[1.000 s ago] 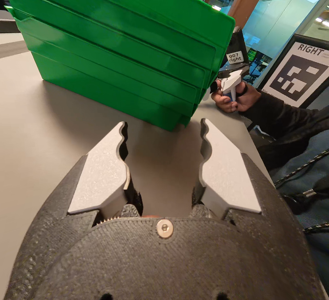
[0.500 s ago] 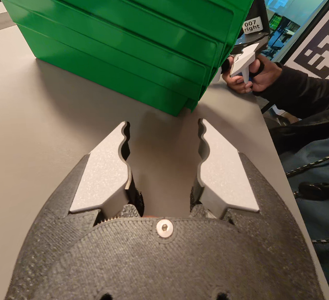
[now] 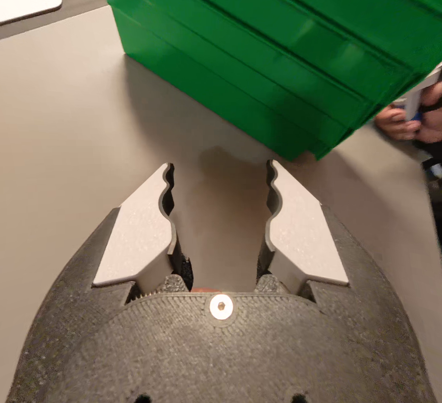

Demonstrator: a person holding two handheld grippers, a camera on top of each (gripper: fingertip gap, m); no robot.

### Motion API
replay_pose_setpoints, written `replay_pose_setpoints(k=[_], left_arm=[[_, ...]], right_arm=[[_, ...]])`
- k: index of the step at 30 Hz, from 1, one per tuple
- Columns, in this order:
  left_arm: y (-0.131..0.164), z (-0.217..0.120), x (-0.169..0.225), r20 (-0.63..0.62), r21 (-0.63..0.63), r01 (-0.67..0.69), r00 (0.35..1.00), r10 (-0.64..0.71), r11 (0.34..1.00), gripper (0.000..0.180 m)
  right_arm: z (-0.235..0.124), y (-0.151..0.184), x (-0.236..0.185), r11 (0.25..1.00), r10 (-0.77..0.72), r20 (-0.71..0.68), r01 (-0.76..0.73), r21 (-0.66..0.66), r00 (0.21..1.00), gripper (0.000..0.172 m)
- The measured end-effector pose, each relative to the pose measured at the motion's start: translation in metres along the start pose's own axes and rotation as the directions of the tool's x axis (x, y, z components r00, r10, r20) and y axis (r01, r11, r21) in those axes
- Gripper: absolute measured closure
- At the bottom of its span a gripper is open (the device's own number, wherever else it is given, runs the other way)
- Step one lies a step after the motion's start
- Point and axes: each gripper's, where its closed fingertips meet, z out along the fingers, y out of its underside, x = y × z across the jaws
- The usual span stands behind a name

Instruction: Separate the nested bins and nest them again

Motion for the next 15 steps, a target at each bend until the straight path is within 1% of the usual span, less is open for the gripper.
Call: replay_pose_setpoints(k=[3,5,7,9,12,13,15], left_arm=[[-0.010,0.005,-0.013,0.024,-0.036,-0.057,0.998,0.057,0.998,0.100],[-0.017,0.009,-0.024,0.032,-0.025,-0.073,0.997,0.074,0.997,0.099],[-0.016,0.011,-0.038,0.060,-0.012,-0.045,0.997,0.045,0.999,0.099],[-0.010,0.013,-0.036,0.031,-0.002,0.015,0.999,-0.015,1.000,0.099],[-0.009,0.008,-0.031,0.049,0.014,-0.017,0.999,0.017,1.000,0.100],[-0.007,0.008,-0.028,0.051,0.010,-0.018,0.999,0.017,1.000,0.100],[-0.003,0.009,-0.023,0.048,-0.010,-0.028,0.998,0.028,1.000,0.100]], right_arm=[[-0.003,-0.004,0.001,1.000,0.016,0.004,-0.016,0.023,1.000,0.093],[-0.006,-0.009,0.002,0.999,0.033,0.001,-0.033,0.040,0.999,0.084],[-0.015,-0.020,0.010,0.997,0.044,-0.050,-0.041,0.068,0.998,0.072],[-0.030,-0.040,0.018,0.993,0.048,-0.114,-0.035,0.110,0.992,0.059],[-0.048,-0.081,0.011,0.980,0.054,-0.127,-0.027,0.198,0.990,0.050],[-0.049,-0.094,0.006,0.978,0.050,-0.130,-0.022,0.208,0.990,0.046],[-0.039,-0.116,-0.008,0.985,0.027,-0.140,-0.002,0.174,0.990,0.035]])
